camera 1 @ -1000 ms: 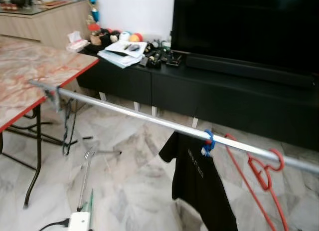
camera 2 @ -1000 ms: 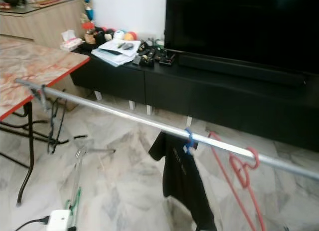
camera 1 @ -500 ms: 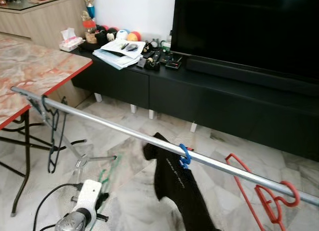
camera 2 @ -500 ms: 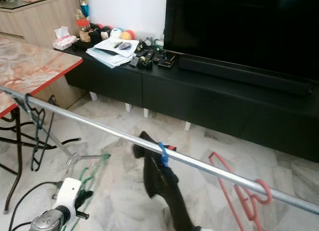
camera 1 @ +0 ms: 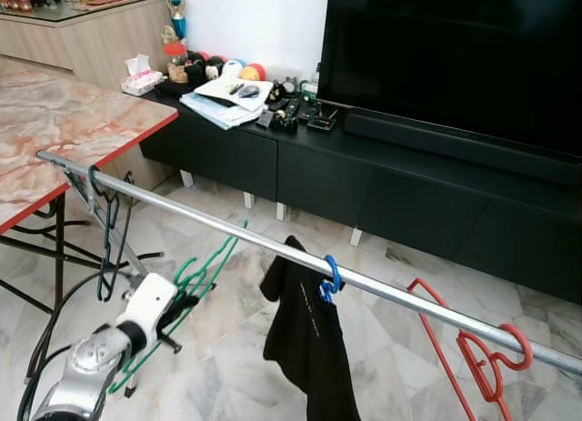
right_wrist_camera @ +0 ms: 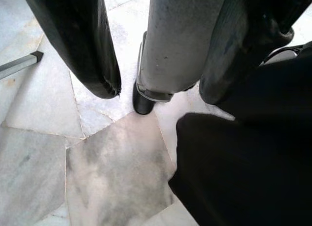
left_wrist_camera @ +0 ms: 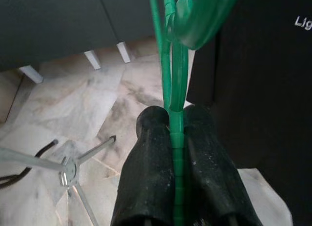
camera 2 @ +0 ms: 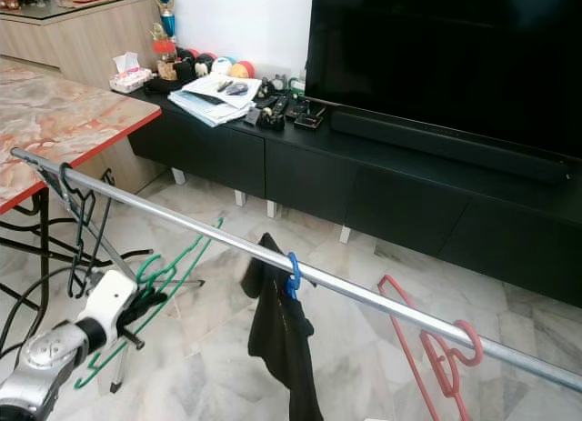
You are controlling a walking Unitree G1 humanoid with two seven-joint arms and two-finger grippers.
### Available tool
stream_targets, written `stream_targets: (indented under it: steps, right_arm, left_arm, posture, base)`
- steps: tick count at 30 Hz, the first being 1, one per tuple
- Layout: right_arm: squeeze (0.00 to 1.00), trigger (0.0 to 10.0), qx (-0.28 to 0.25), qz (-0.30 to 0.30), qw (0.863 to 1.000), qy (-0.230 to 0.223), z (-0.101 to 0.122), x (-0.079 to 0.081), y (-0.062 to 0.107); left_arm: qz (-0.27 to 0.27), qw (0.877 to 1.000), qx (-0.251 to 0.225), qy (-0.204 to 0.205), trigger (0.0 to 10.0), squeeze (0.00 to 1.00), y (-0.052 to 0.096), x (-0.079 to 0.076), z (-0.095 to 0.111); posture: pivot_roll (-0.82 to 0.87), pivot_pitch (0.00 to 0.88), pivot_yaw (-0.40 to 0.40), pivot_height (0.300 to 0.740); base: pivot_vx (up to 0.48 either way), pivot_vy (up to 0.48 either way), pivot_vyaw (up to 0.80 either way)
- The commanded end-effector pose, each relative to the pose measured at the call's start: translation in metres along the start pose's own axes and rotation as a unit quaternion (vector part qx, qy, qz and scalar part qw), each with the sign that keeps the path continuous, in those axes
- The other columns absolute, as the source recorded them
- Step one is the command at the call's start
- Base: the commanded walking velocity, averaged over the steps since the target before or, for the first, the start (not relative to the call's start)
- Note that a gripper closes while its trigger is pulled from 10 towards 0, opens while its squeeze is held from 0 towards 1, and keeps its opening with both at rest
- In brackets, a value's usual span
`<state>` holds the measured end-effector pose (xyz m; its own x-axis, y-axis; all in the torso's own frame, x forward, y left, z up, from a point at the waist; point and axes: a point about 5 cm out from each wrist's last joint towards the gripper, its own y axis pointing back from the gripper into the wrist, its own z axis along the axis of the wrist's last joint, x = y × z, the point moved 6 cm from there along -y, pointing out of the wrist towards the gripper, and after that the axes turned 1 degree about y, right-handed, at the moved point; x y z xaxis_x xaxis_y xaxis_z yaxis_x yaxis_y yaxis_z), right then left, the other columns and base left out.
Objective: Hang hanger
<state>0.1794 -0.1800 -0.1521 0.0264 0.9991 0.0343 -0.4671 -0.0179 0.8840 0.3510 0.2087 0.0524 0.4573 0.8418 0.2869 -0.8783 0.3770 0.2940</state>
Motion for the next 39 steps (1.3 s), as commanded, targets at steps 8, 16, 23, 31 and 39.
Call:
stream_targets:
  steps: [8,16,23,31,39]
  right_arm:
    - [0.0,10.0,0.004,-0.002,1.0,0.004,-0.001,-0.002,0.0]
    - [0.0,10.0,0.005,-0.004,1.0,0.006,-0.001,-0.003,0.0]
    - [0.0,10.0,0.005,-0.004,1.0,0.006,-0.001,-0.004,0.0]
    - [0.0,10.0,0.005,-0.004,1.0,0.006,-0.001,-0.005,0.0]
    - [0.0,10.0,0.005,-0.003,1.0,0.007,-0.001,-0.004,0.0]
  left_arm:
    - [-0.012,0.999,-0.019,-0.034,10.0,0.0,-0.026,0.003,0.039]
    - [0.013,1.0,-0.009,-0.027,10.0,0.0,-0.036,0.013,0.048]
    - [0.065,0.997,0.02,0.031,10.0,0.0,-0.045,0.028,0.047]
    - [0.051,0.996,0.05,0.06,10.0,0.03,-0.05,0.016,0.035]
    - [0.046,0.996,0.053,0.059,10.0,1.0,-0.05,0.008,0.031]
  posture:
    - [0.0,0.065,-0.012,0.74]
    - [0.0,0.068,-0.015,0.74]
    - [0.0,0.07,-0.017,0.74]
    - [0.0,0.073,-0.017,0.74]
    - [0.0,0.077,-0.016,0.74]
  base:
    - [0.0,0.0,0.0]
    - [0.0,0.0,0.0]
    - [0.0,0.0,0.0]
    - [0.0,0.0,0.0]
    - [0.0,0.0,0.0]
